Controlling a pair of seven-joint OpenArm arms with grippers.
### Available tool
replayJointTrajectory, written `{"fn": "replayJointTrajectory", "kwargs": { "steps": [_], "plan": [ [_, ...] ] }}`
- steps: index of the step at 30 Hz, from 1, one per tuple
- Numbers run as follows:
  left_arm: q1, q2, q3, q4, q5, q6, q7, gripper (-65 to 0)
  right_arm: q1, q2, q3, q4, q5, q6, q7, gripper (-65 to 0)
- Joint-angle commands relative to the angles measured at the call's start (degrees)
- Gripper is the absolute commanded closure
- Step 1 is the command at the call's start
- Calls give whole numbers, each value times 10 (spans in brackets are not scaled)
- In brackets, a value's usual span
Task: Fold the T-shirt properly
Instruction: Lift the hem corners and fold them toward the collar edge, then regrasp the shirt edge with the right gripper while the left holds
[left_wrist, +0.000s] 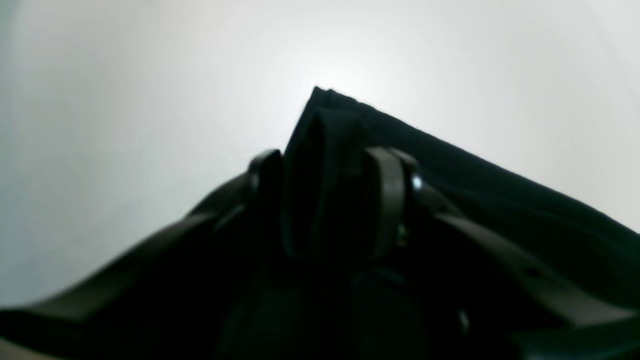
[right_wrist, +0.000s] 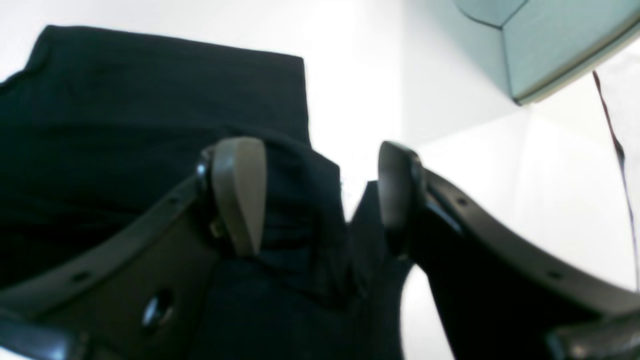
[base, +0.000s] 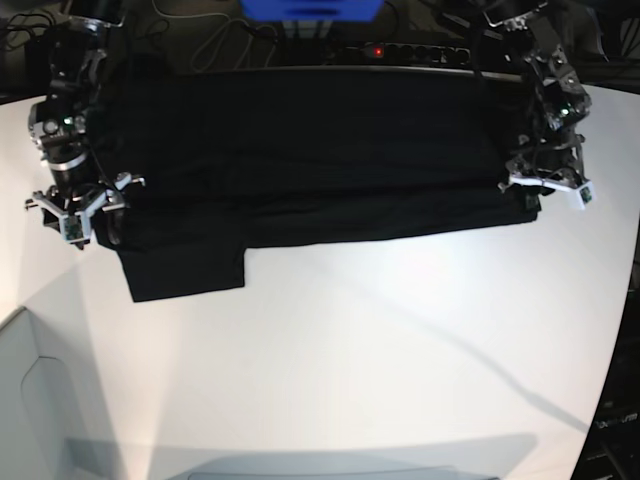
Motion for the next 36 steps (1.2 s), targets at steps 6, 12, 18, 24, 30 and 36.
{"fn": "replayJointTrajectory", "kwargs": {
  "steps": [6, 12, 18, 24, 30, 36],
  "plan": [
    [-12, -8, -3, 9, -3, 2, -17, -256, 2, 6, 2, 14, 5, -4, 12, -362],
    [-35, -9, -3, 8, 2, 2, -13, -256, 4, 6, 2, 14, 5, -4, 12, -362],
    [-46, -11, -2, 8, 4, 3, -12, -256, 4, 6, 2, 14, 5, -4, 12, -362],
    [-51, -12, -2, -32, 4, 3, -12, -256, 5, 6, 2, 14, 5, -4, 12, -362],
    [-51, -12, -2, -35, 4, 3, -12, -207, 6, 6, 2, 14, 5, -4, 12, -362],
    [-51, -12, -2, -35, 3, 3, -13, -9, 6, 6, 2, 14, 5, -4, 12, -362]
  ]
}}
